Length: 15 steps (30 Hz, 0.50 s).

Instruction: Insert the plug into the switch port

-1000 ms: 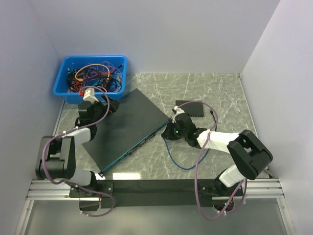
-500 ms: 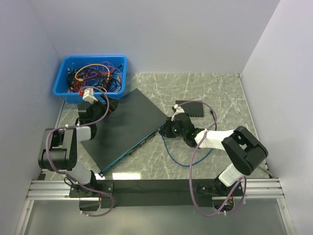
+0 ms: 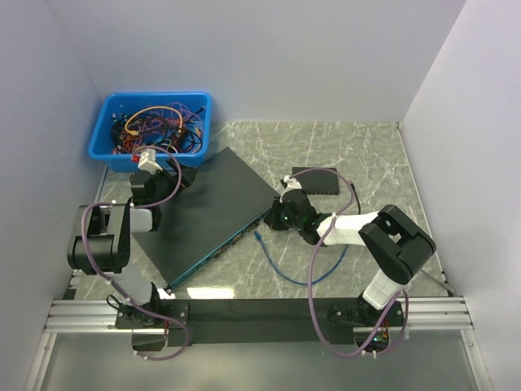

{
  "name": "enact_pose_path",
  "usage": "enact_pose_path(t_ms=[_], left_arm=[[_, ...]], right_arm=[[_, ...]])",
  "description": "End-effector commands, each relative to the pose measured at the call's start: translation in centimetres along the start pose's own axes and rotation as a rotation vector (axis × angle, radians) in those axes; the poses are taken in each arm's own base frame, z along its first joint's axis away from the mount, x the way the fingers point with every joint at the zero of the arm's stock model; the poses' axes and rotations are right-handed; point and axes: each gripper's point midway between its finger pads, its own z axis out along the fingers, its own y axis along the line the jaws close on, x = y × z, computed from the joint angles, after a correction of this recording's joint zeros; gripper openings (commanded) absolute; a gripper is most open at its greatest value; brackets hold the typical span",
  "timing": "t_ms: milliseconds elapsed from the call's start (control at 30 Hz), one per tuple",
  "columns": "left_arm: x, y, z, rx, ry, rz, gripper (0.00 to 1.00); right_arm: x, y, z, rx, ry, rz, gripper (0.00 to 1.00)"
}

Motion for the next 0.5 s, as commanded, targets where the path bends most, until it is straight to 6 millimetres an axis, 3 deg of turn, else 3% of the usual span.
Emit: enact_pose_path(t_ms=[0, 133, 300, 333, 367, 400, 467], left_arm=[[-1.0, -1.2, 0.1, 0.057, -0.029, 0.014, 0.93], [-1.0, -1.1, 0.1, 0.053, -0.027, 0.013, 0.92], [-0.9, -0.9, 0.1, 0.048, -0.028, 0.012, 0.92], [-1.0, -1.0, 0.1, 0.047, -0.029, 0.012, 0.92], [-0.9, -0.9, 0.1, 0.047, -0.027, 0.01, 0.92], [-0.9, -1.0, 0.2, 0.048, -0.028, 0.011, 0.92], [-0.9, -0.9, 0.2, 0.046, -0.028, 0.008, 0.91]], right_arm=[[-3.5, 1.4, 0.3, -0.014, -0.123, -0.02, 0.0], [-4.5, 1.7, 0.1, -0.012, -0.154, -0.032, 0.0], [-3.9, 1.7, -0.8, 0.046, -0.14, -0.085, 0.0], [-3.0, 3.5, -1.2, 0.038, -0.134, -0.133, 0.0], [-2.2, 3.5, -1.8, 0.075, -0.114, -0.189, 0.09], [-2.7, 3.4, -2.2, 0.136, -0.15, -0.222, 0.15], [-1.3, 5.5, -3.1, 0.14, -0.13, -0.315, 0.33]])
